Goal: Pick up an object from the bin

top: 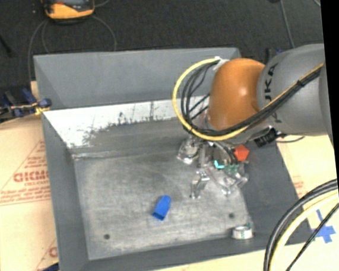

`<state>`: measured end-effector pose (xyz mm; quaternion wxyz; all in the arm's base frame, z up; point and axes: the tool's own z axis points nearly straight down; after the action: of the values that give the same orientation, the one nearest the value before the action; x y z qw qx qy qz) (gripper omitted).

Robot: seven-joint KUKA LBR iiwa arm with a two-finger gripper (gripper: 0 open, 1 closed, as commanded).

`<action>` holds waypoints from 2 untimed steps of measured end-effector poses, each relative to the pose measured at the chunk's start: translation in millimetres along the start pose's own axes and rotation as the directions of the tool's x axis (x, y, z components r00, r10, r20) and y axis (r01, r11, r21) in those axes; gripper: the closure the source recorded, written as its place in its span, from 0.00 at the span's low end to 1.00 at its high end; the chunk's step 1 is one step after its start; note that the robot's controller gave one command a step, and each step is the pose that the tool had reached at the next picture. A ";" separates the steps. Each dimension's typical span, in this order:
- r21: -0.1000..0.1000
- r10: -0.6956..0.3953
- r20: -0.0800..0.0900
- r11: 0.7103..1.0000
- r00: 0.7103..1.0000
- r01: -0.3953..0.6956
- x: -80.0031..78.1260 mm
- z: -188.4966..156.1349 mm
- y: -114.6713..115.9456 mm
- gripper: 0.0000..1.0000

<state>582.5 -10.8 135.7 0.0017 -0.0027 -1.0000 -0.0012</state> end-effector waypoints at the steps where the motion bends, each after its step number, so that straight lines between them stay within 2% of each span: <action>1: 0.007 -0.304 0.011 0.953 0.953 0.304 53.8 60.6 48.8 0.00; 2: 0.009 -0.355 0.015 0.935 0.935 0.355 55.6 61.8 84.1 0.00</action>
Offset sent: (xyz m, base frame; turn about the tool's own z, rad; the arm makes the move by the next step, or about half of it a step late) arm -0.0562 0.0506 -0.0626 -0.3117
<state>527.2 73.7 74.3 -0.0065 0.1778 -0.9840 0.0017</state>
